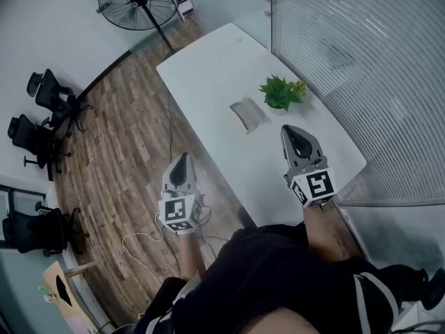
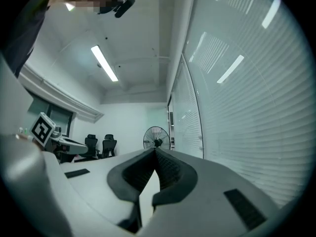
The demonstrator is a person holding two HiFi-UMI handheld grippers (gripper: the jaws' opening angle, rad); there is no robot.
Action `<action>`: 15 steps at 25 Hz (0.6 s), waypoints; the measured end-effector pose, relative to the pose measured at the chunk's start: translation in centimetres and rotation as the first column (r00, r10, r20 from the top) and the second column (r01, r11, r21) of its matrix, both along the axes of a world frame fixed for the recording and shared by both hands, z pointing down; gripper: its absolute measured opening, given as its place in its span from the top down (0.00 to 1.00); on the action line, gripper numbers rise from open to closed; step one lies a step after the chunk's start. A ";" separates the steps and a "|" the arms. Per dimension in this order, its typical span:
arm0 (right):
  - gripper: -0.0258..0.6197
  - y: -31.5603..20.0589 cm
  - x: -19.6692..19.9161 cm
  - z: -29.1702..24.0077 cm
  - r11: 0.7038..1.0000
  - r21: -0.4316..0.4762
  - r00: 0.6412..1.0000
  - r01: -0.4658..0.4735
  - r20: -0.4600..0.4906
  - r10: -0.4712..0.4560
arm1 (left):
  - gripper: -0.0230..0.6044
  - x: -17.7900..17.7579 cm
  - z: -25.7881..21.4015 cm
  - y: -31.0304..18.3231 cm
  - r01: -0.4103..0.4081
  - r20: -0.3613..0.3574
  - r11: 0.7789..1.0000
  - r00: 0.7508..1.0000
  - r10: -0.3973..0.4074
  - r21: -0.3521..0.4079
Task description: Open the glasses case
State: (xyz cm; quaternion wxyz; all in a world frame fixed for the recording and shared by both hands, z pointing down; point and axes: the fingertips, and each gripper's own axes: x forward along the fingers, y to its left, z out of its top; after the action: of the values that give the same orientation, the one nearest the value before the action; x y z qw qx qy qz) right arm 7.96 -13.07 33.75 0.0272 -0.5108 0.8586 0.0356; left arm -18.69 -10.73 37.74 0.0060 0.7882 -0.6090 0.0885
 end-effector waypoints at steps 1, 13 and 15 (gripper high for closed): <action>0.94 0.0 -0.1 -0.1 1.000 0.001 1.000 0.002 0.007 -0.002 | 0.96 0.0 0.0 0.0 0.000 0.002 1.000 1.000 0.000 -0.001; 0.94 0.3 0.4 -0.4 1.000 0.000 0.999 -0.008 0.037 0.008 | 0.96 0.6 -0.3 -0.2 -0.024 -0.003 1.000 1.000 0.024 0.005; 0.94 0.3 0.6 -0.3 1.000 -0.001 0.999 -0.009 0.038 0.009 | 0.96 0.6 -0.4 -0.3 -0.018 -0.003 1.000 1.000 0.018 0.004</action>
State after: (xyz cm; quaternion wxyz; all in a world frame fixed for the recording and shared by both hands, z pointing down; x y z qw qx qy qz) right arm 8.52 -12.79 33.41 0.0430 -0.5151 0.8556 0.0258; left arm -18.10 -11.06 37.36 0.0049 0.7939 -0.6019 0.0862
